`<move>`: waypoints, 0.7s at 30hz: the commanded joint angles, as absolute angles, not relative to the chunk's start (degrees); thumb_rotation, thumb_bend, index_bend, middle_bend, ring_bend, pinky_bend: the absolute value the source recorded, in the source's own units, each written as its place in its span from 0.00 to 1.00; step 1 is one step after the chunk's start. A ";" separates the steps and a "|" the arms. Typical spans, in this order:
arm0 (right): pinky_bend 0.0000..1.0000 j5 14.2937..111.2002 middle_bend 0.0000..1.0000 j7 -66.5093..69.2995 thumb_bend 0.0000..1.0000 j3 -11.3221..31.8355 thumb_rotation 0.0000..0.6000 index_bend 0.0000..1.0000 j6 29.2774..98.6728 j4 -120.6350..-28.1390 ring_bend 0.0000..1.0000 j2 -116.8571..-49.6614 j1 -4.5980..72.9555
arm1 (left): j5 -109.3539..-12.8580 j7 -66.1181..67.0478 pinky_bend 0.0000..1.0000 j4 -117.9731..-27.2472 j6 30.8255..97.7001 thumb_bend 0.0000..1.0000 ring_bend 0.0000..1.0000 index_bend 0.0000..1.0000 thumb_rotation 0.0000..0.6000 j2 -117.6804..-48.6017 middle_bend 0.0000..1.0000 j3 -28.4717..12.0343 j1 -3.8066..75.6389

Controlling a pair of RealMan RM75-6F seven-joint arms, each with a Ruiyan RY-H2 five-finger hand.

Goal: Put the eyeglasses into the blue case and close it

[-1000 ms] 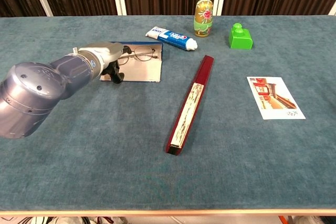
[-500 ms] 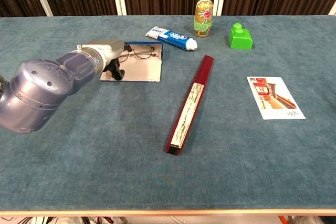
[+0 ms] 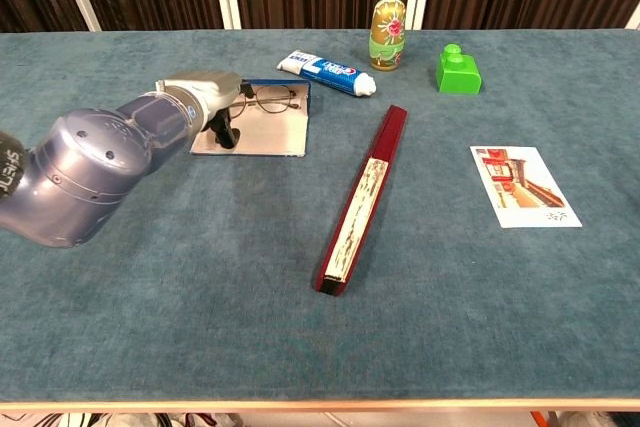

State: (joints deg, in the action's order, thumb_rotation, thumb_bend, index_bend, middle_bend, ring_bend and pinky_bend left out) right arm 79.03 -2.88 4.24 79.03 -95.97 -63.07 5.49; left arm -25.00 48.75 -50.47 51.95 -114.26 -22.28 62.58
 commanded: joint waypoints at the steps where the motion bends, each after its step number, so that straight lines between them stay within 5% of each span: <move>1: 0.18 78.96 0.00 -2.86 0.06 4.25 1.00 0.04 79.00 -96.00 0.09 -63.06 5.48 | -25.05 49.17 0.84 -49.87 51.84 0.53 0.81 0.00 1.00 -114.59 0.75 -22.29 62.90; 21: 0.18 78.42 0.00 -3.27 0.06 4.39 1.00 0.04 78.87 -96.21 0.09 -63.11 5.51 | -26.77 50.27 0.84 -48.98 52.50 0.53 0.82 0.00 1.00 -115.76 0.74 -22.86 63.25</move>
State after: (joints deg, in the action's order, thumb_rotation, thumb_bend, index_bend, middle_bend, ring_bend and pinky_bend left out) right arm 78.42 -3.27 4.39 78.87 -96.21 -63.11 5.51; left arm -26.30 50.17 -48.09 52.22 -116.05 -23.18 63.56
